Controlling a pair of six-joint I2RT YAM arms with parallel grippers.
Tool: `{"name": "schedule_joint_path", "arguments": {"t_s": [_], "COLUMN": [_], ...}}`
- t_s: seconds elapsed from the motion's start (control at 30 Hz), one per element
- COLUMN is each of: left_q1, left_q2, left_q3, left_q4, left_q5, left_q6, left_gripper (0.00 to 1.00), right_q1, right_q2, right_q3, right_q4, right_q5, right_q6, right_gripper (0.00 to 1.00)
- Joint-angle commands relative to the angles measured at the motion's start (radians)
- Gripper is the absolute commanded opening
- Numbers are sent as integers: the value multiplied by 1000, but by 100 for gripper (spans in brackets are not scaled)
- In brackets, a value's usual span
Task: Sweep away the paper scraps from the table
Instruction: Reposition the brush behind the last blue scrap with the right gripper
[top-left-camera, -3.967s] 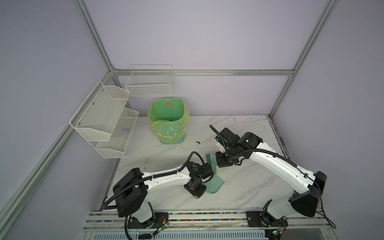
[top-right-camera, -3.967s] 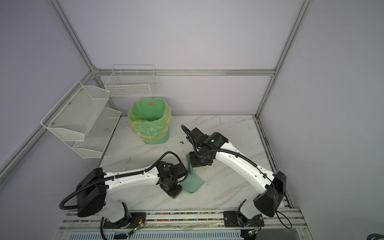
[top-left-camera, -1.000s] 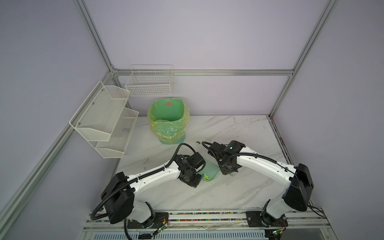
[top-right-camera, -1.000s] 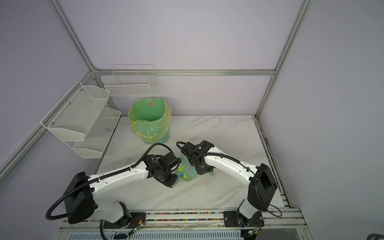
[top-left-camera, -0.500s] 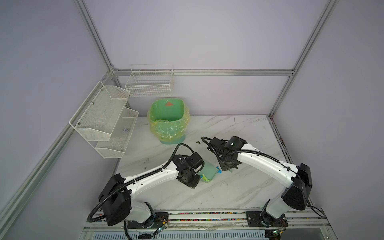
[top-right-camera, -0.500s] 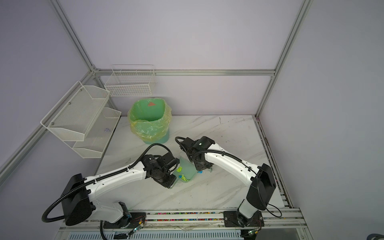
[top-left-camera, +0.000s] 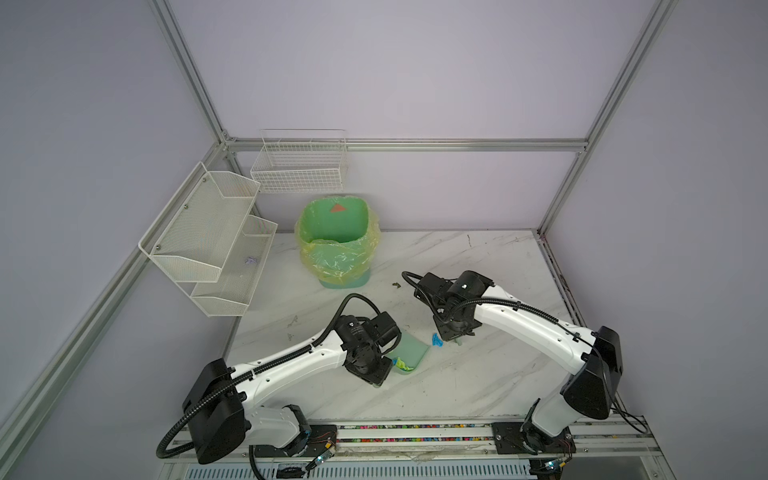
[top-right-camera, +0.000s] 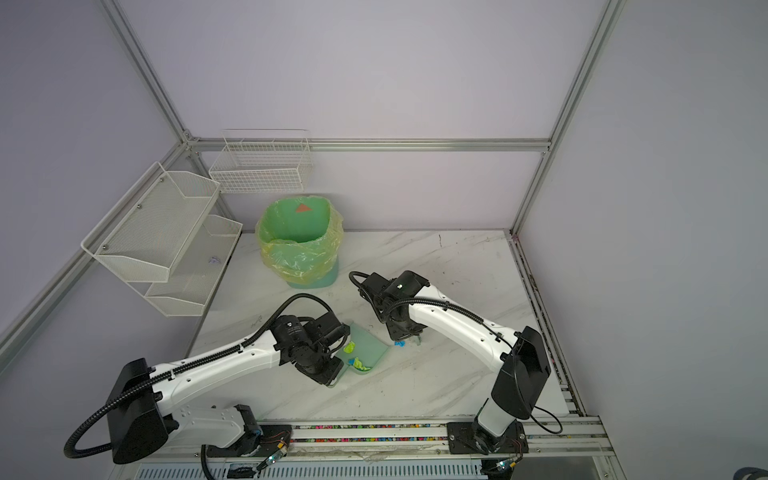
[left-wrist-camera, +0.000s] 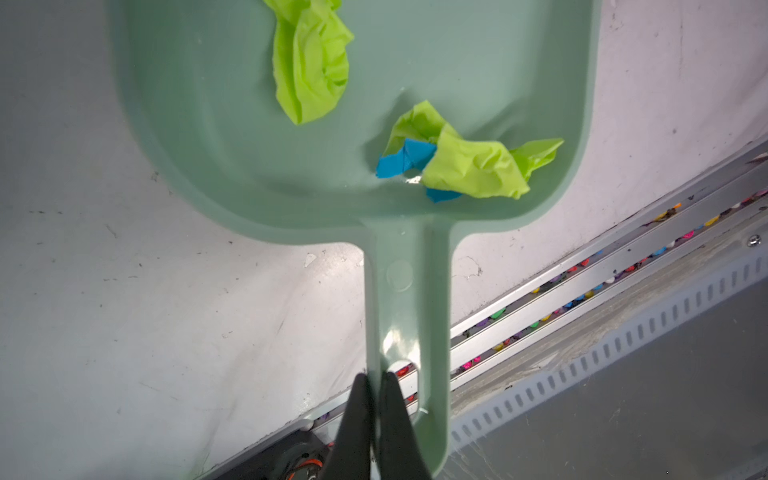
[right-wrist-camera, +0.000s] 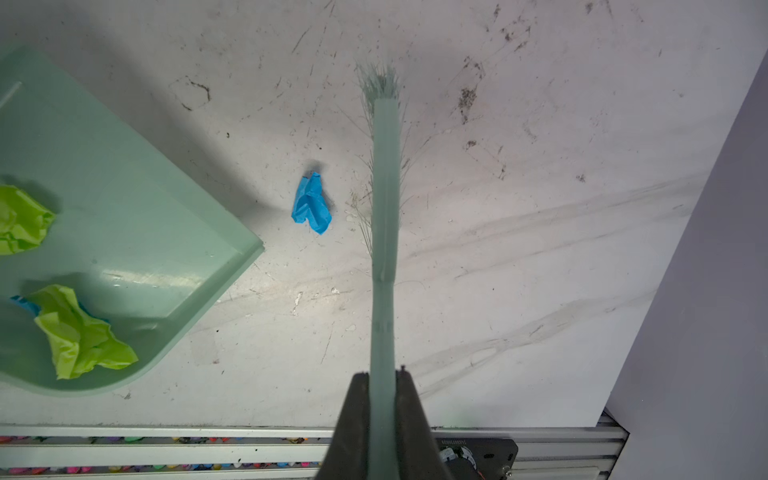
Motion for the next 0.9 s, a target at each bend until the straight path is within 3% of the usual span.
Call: {"name": "schedule_joint_path", "arguments": {"t_s": [0.0,0.63,0.87], "left_q1": [-17,-60,-61], "left_q2": [-8,126,152], "left_q3": [-30,-19,-22], "left_q4": [3,58,113], "left_q5": [15,-8,42], "left_q6": [-24,-10,-15], "left_gripper": [0,0,0], "right_q1": [-4,4,34], "right_q2": [4,24,-53], "right_q3": [25,69,73], "right_q4": [-5,68,158], "right_q5": [-16,-147,-402], "right_q6": [-9,-127,-175], "right_gripper": [0,0,0]}}
